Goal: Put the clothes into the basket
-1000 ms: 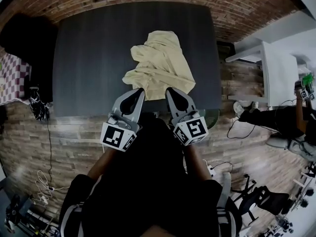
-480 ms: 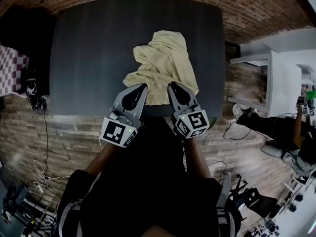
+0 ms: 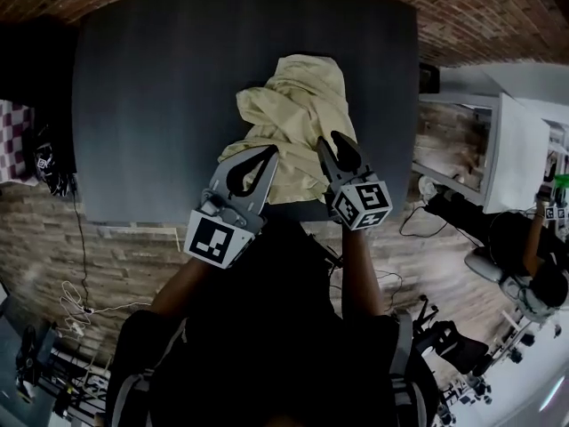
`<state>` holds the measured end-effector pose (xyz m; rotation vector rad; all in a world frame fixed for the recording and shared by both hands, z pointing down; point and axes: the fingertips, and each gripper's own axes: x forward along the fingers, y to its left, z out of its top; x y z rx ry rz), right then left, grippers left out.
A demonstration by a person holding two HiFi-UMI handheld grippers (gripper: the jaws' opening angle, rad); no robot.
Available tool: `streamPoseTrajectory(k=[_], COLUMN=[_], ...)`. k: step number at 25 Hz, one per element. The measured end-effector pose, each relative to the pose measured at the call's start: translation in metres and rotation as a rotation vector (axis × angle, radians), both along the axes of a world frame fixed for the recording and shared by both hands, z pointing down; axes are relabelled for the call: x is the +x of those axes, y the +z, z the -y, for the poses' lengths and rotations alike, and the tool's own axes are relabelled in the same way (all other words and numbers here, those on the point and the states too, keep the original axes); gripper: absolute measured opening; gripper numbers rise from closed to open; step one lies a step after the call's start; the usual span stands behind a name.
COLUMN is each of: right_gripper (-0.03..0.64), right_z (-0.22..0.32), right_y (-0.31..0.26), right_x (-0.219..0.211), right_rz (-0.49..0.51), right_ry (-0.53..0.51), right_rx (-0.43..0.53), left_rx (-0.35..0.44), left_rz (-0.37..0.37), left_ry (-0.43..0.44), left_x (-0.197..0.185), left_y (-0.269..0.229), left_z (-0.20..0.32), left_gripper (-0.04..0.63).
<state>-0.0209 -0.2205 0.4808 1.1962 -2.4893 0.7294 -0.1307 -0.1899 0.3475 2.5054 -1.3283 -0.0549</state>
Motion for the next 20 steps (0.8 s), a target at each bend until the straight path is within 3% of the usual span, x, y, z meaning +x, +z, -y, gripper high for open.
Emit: streamPoseTrajectory(k=[20], right_gripper=[0.242], right_z=[0.122], right_y=[0.124], right_x=[0.045], right_rz=[-0.122], right_ry=[0.034], right_rx=[-0.173], left_rx=[-0.095], left_rz=[-0.006], left_ry=[0.055], left_x=[0.001], left_y=[0.068], left_z=[0.069], left_gripper=[0.002])
